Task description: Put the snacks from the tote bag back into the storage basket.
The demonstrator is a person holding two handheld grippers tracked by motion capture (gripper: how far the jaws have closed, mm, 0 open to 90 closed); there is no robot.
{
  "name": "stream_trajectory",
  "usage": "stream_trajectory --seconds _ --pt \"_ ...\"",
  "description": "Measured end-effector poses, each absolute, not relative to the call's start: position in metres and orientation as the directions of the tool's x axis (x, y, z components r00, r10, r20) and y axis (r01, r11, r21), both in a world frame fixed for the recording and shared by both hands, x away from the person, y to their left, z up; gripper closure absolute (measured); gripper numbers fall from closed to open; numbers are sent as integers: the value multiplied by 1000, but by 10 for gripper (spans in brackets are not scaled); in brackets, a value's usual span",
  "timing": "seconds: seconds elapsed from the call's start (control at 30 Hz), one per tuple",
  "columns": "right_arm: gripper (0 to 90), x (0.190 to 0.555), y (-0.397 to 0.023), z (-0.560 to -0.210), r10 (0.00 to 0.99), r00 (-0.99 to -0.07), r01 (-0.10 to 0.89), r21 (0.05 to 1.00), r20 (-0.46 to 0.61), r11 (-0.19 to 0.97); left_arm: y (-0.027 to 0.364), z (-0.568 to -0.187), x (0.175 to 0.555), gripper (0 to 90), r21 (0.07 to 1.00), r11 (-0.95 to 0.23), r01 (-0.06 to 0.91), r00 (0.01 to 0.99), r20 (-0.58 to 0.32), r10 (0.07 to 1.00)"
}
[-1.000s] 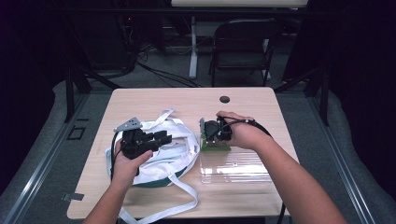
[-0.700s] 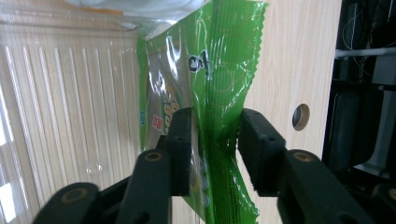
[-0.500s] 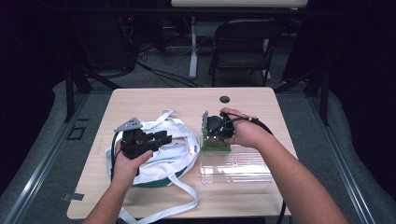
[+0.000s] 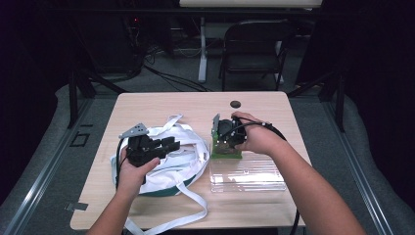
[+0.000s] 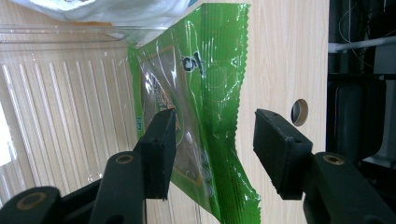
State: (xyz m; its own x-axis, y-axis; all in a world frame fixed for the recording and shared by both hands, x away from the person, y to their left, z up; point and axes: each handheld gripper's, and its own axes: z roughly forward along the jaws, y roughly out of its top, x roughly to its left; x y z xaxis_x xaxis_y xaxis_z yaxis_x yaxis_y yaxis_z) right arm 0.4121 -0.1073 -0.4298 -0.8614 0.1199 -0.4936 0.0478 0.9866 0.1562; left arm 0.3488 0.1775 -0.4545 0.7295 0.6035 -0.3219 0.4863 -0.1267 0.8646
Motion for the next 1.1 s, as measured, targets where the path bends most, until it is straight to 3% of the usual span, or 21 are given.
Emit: stream_trajectory --seconds 1.1 --pt "458 408 -111 -420 159 -845 52 217 -510 975 178 -454 349 612 864 -126 488 728 -322 605"
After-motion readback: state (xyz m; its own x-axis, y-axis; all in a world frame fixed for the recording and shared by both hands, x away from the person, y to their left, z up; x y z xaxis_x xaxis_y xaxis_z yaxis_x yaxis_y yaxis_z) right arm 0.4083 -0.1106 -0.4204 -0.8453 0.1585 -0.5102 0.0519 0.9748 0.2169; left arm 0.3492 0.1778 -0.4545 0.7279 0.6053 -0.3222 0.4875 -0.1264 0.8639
